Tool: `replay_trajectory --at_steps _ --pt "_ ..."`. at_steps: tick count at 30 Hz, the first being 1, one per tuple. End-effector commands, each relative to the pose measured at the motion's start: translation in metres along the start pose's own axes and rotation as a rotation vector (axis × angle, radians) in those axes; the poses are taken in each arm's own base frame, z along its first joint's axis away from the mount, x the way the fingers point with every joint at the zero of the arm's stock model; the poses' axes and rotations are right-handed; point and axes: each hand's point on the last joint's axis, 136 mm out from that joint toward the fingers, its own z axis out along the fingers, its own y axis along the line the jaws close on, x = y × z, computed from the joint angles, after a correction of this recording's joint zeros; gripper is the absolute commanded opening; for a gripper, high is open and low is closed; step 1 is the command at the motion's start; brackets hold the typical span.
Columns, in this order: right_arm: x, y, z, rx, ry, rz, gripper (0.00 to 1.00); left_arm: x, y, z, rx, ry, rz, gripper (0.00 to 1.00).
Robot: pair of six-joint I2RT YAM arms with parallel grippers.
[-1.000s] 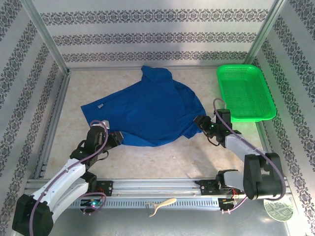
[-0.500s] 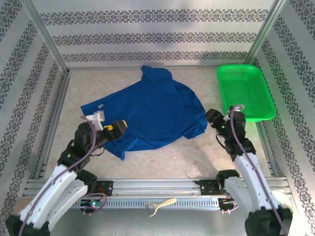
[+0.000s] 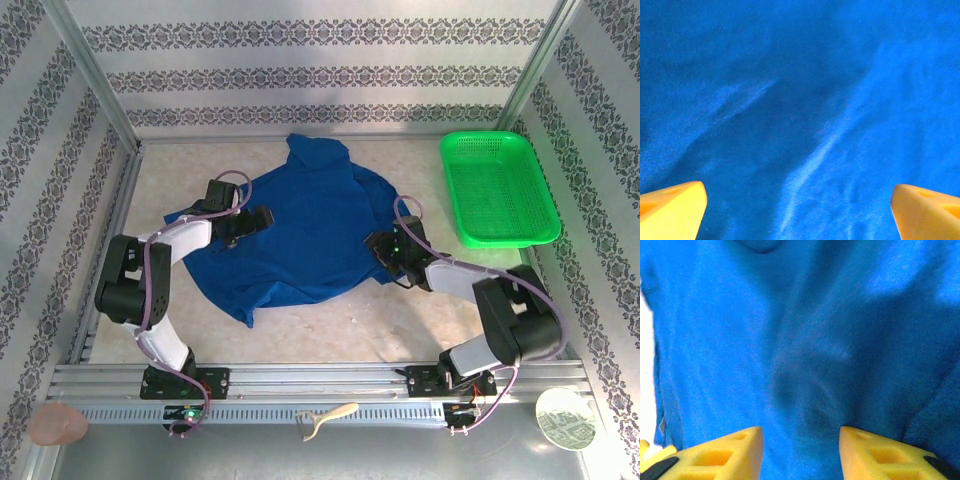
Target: Fold the inside-out t-shirt
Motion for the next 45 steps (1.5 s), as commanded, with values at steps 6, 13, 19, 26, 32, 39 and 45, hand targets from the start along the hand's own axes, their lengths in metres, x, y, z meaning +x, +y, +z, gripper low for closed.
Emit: replay_trajectory --at_steps 6,13,19,26,32,39,45 --pt "-0.023 -0.044 0.031 0.135 -0.069 0.293 0.49 0.037 0.037 0.004 0.072 0.071 -0.222 0.95" --pt "-0.067 -0.024 0.069 0.137 -0.038 0.366 0.49 0.097 0.038 -0.011 0.206 0.067 -0.427 0.95" --pt "-0.107 0.039 0.110 0.013 0.082 0.284 0.46 0.145 -0.009 -0.030 0.325 0.023 -0.406 0.96" --pt "-0.127 0.140 0.042 -0.210 0.056 -0.007 0.44 0.092 -0.091 -0.090 0.350 -0.137 -0.068 1.00" --pt "-0.079 0.149 -0.023 -0.176 -0.004 -0.233 0.44 0.010 -0.116 -0.085 0.237 -0.214 0.101 1.00" --pt "0.019 0.117 -0.044 -0.171 0.062 -0.309 0.44 -0.077 -0.110 -0.007 0.181 -0.171 0.122 1.00" --pt "0.116 0.093 -0.030 -0.137 0.150 -0.414 0.44 -0.109 -0.121 0.056 0.196 -0.097 0.123 1.00"
